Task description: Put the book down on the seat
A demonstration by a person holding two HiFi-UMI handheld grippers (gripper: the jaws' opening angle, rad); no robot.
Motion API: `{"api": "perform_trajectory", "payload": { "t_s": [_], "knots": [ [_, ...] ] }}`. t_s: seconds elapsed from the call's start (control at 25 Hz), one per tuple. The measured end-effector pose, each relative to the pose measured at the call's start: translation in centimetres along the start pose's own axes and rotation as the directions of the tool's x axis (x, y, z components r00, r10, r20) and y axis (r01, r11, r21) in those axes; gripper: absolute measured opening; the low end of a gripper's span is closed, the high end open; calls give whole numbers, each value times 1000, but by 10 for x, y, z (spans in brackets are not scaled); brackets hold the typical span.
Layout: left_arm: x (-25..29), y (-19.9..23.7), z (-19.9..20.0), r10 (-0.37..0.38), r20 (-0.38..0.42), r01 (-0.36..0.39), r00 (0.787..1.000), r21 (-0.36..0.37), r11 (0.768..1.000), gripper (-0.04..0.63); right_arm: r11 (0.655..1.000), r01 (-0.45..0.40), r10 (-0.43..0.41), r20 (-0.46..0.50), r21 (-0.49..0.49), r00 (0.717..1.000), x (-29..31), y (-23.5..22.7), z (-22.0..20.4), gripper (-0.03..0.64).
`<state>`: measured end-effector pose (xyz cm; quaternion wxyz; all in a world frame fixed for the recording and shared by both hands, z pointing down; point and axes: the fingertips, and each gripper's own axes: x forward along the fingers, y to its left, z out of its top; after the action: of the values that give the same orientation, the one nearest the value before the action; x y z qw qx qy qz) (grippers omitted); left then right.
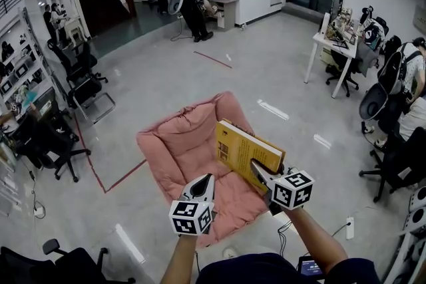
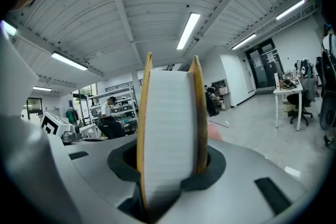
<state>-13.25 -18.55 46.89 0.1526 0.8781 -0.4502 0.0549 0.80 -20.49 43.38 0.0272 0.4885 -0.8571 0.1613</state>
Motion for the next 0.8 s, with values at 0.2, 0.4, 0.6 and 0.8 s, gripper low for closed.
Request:
{"api": "perform_trajectory", "payload": {
  "t_s": [0.2,0.4,0.6,0.8],
  "knots": [
    [3,-3,-5,-18,-15,18,1000,3,1000,5,1000,20,-20,-2,10,1000,0,-7,-2,156],
    [9,-4,-8,-18,-29,18,999,-7,1000,5,1000,25,-25,-13,18,1000,0,-14,-7,156],
    [21,-6,-10,-18,-41,18,999,-12,1000,5,999,31,-31,-16,28,999,2,-27,-6,156],
    [38,-10,-12,-19,-56,18,998,-6,1000,5,999,33,-32,-22,36,999,6,-44,-6,156]
  ]
}}
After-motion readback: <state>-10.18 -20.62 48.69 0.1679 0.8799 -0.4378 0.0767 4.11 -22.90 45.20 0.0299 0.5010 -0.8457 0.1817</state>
